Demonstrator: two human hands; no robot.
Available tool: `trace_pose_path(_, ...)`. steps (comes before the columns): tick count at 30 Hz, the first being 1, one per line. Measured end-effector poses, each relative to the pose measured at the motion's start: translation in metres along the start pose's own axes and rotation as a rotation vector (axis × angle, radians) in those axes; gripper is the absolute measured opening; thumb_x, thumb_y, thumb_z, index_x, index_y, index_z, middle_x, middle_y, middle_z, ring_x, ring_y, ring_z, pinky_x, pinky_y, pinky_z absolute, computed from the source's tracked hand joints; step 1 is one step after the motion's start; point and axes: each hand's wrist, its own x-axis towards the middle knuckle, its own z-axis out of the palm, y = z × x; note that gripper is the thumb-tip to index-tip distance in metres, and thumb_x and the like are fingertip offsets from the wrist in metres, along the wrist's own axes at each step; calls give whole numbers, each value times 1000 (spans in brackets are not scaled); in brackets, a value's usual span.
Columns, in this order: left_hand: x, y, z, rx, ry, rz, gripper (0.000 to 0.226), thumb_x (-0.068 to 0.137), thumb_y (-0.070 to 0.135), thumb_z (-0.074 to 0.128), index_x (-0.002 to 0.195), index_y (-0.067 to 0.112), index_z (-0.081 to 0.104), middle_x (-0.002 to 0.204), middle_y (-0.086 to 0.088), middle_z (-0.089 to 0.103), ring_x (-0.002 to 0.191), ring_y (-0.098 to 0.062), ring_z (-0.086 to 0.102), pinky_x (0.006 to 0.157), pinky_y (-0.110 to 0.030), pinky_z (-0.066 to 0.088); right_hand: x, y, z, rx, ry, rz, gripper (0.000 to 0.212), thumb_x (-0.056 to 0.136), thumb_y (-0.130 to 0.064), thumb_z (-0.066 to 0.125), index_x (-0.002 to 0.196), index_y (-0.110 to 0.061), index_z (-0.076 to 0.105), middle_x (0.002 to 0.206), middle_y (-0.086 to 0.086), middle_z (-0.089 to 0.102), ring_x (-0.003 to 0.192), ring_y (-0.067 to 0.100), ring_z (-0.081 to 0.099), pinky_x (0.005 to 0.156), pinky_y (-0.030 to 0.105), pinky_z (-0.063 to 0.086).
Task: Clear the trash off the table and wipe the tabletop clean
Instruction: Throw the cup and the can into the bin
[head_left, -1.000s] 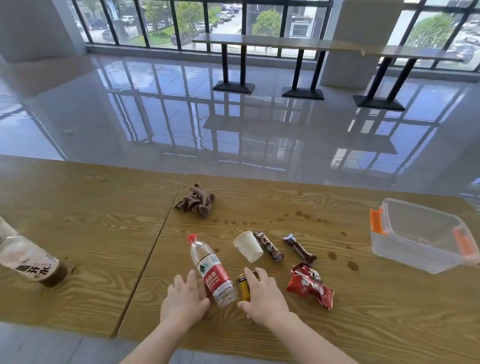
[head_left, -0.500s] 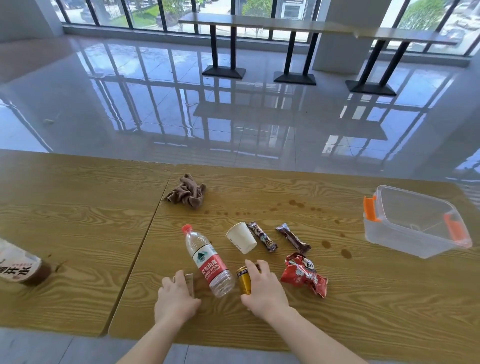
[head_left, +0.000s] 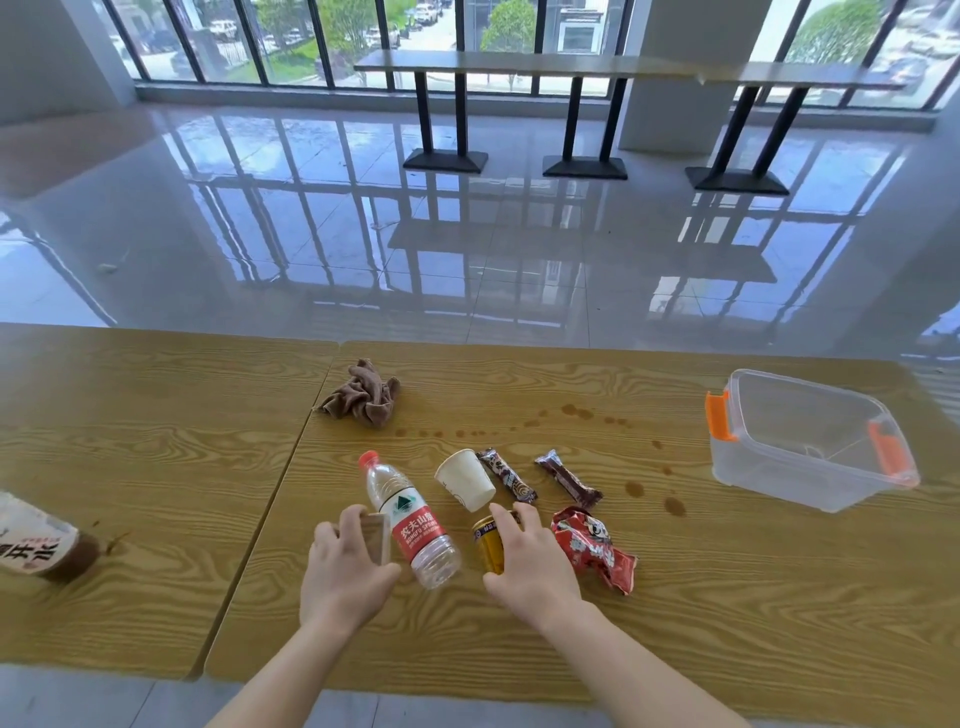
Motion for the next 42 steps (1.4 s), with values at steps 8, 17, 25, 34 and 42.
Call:
trace_pose_path(8,-12,62,2,17,-7,160,74,66,42,68,130,29,34,108,-3,42,94,-22,48,73,-34,47,-14,19,-32,-12,91,-6,85,82,-29,68,152,-32,20,158,0,19,127,30,43,92,36,49)
trace_pose_path(17,-19,104,12,-1,-125,454,74,65,35,67,133,29,36,114,-1,42,100,-21,48,76,-31,43,-52,25,-48,8,223,193,83,80,-31,66,149,-33,22,157,1,19,126,30,44,96,38,47)
trace_pose_path(25,-63,139,36,66,-286,698,79,67,38,67,136,31,31,112,0,41,102,-18,46,81,-32,49,-129,52,-38,79,359,392,85,80,-36,71,149,-34,22,156,4,24,127,30,45,97,39,47)
trace_pose_path(34,-177,205,117,118,-514,885,79,67,39,67,137,30,32,122,-2,40,112,-22,46,90,-34,49,-254,147,-19,187,424,690,84,78,-39,72,146,-36,23,150,-2,27,122,28,48,92,41,49)
trace_pose_path(42,-294,245,216,184,-622,988,76,68,39,64,137,33,33,114,1,42,104,-18,46,77,-26,41,-367,255,8,254,419,840,82,78,-39,69,146,-34,24,147,1,27,117,29,51,88,36,49)
